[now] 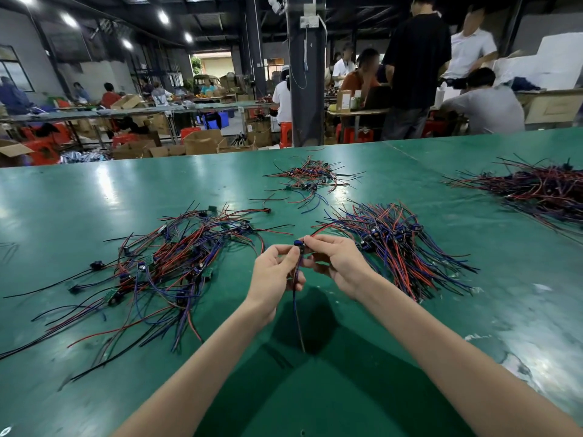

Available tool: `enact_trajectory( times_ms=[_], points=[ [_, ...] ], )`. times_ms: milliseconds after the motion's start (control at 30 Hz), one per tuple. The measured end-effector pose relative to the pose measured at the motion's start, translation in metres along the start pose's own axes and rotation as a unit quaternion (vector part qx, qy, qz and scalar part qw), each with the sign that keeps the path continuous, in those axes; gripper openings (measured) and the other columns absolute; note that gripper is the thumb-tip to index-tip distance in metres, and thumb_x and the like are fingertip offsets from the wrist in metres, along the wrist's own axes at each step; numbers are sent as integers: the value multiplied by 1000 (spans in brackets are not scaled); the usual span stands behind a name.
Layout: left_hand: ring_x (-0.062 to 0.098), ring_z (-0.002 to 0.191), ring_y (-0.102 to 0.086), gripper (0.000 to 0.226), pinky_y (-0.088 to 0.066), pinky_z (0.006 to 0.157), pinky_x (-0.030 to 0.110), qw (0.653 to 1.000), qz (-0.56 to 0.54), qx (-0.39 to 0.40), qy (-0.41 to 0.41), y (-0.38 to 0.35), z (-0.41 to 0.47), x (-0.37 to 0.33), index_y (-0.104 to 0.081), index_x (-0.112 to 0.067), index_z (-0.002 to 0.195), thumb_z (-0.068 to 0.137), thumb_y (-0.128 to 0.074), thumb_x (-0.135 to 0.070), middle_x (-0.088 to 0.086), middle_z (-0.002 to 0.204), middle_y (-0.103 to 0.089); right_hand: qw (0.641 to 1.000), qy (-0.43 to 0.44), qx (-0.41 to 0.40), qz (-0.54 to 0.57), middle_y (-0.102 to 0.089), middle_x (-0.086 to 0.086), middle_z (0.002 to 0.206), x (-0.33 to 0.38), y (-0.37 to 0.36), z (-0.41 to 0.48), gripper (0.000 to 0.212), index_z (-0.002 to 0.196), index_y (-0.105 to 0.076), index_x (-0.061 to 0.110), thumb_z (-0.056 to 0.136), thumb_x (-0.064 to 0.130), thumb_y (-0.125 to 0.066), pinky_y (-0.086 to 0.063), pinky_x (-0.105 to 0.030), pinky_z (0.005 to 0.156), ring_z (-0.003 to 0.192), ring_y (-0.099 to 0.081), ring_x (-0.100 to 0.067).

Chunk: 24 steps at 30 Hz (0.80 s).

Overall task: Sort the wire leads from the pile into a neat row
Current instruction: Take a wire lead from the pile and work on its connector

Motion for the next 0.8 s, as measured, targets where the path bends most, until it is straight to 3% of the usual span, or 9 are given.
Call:
enact_trajectory(
  times_ms=[100,200,433,533,633,800],
  points=[
    [11,36,-44,6,-34,35,19,999,45,9,-9,2,0,-2,-51,-1,96,96,-52,-7,11,65,-63,999,-35,17,22,-64,-3,73,-1,4,2,11,81,-69,10,89,13,-63,-45,-27,70,64,-55,-15],
    [11,35,-43,5,-32,35,17,999,48,23,5,4,1,-4,-51,-2,94,95,-53,-7,5,58,-63,999,-42,16,17,-64,2,67,-1,6,2,9,81,-68,10,88,15,-65,-44,-20,57,59,-54,-9],
    [11,52,-60,7,-50,47,25,995,56,59,54,4,1,-3,-55,-11,88,94,-54,-12,-1,66,-68,1000,-17,16,13,-58,-3,66,-2,5,2,9,78,-65,8,85,13,-67,-46,-26,62,60,-51,-14],
    [13,63,-60,10,-53,54,28,994,101,13,46,9,4,-5,-59,-11,84,93,-55,-15,3,79,-65,1000,-15,16,-16,-58,-6,72,-3,4,2,9,79,-64,8,87,13,-66,-46,-22,61,65,-52,-15],
    [11,66,-59,13,-50,56,24,995,98,-20,30,14,7,-8,-63,-15,84,93,-54,-16,-2,79,-66,998,-14,39,-49,-62,-8,73,-3,2,0,10,78,-66,9,88,10,-64,-46,-17,51,61,-56,-13],
    [1,57,-57,10,-46,54,15,995,100,7,17,15,7,-9,-70,-18,80,87,-65,-13,-9,64,-67,991,-4,79,-108,-69,2,61,-6,-6,-6,19,77,-66,10,90,0,-56,-48,-17,48,52,-62,-7]
  ],
)
Point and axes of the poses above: each hand's wrist, its own z-axis towards the middle knuckle, its own y-axis out of the back of the hand, x = y × z, the point moved 1 cm from there along z, towards the middle knuckle
